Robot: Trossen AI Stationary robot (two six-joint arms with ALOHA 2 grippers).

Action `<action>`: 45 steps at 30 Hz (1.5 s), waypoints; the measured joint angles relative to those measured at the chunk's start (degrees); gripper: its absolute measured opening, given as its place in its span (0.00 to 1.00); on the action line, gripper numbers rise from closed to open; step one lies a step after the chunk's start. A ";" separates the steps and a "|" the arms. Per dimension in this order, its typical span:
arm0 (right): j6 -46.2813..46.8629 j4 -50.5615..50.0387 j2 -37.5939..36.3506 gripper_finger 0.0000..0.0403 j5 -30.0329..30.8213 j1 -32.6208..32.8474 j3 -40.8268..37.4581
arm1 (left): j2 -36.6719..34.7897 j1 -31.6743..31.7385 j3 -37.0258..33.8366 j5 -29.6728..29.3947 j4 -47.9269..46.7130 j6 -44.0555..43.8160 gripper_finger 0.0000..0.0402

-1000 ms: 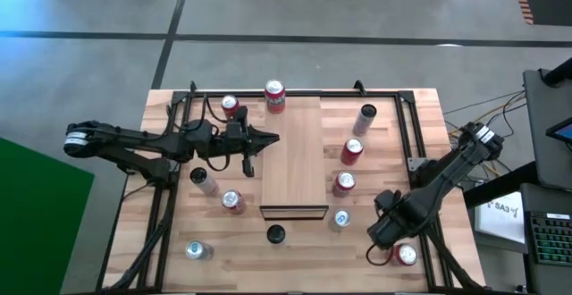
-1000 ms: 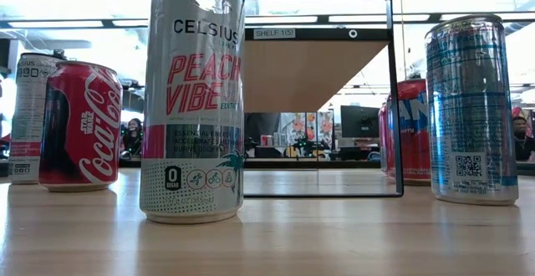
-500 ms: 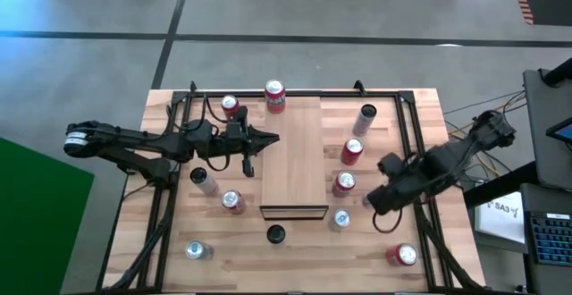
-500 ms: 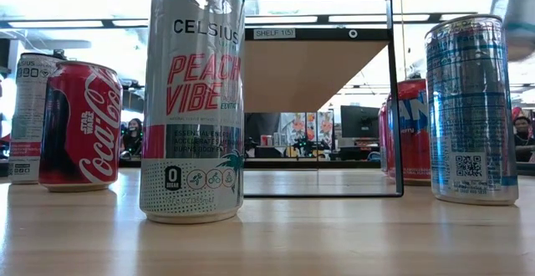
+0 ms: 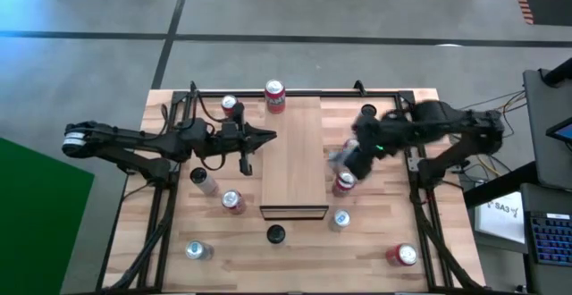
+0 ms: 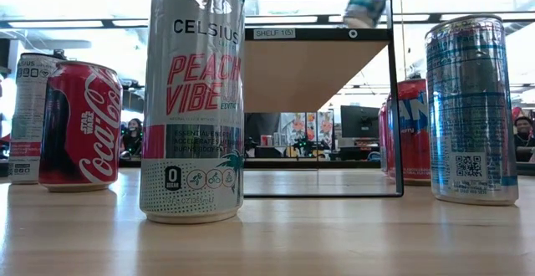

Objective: Place canned beverage on shelf
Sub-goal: Put the bottom right blue soda can on the shelf

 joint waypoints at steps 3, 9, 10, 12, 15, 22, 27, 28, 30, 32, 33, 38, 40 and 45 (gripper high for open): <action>-6.79 -1.77 4.98 0.55 -1.73 -3.61 5.05 | -0.30 -0.01 0.00 0.00 -0.39 0.05 0.00; -16.21 -1.73 12.84 0.55 -7.50 -7.65 11.14 | -0.64 -0.02 0.00 0.00 -1.73 0.05 0.00; -17.28 -1.67 13.76 0.55 -7.75 -8.22 11.98 | -0.67 0.00 0.00 0.00 -1.70 0.05 0.00; -19.20 -1.71 15.37 0.55 -8.11 -9.31 13.59 | -0.70 0.00 0.00 0.00 -1.71 0.05 0.00; -21.69 -1.77 17.07 0.55 -9.56 -10.57 15.61 | -0.70 0.00 0.00 0.00 -1.73 0.05 0.00; -25.45 -1.83 18.96 0.55 -9.87 -11.66 16.38 | -0.70 0.00 0.00 0.00 -2.02 0.03 0.00; -27.23 -1.83 19.28 0.55 -9.88 -11.55 16.38 | -0.70 0.00 0.00 0.00 -2.40 -0.14 0.00; -27.34 -1.80 19.37 0.55 -9.91 -11.53 16.38 | -0.70 0.00 0.00 0.00 -2.40 -0.16 0.00; -27.69 -1.78 19.88 0.55 -9.89 -11.54 16.38 | -0.70 -0.01 0.00 0.00 -2.38 -0.40 0.00; -27.94 -1.77 20.05 0.55 -9.86 -11.55 16.34 | -0.70 -0.02 0.00 0.00 -2.43 -0.43 0.00; -27.99 -1.73 20.35 0.55 -9.75 -11.55 16.34 | -0.70 -0.01 0.00 0.00 -2.43 -0.44 0.00; -28.73 -1.46 21.22 0.55 -8.23 -11.51 16.12 | -0.70 0.00 0.00 0.00 -2.47 -0.58 0.00; -28.64 -1.53 21.45 0.55 -8.20 -11.51 16.12 | -0.70 -0.01 0.00 0.00 -2.48 -0.58 0.00; -28.64 -1.73 22.10 0.55 -6.88 -11.51 16.12 | -0.70 -0.01 0.00 0.00 -2.52 -0.61 0.00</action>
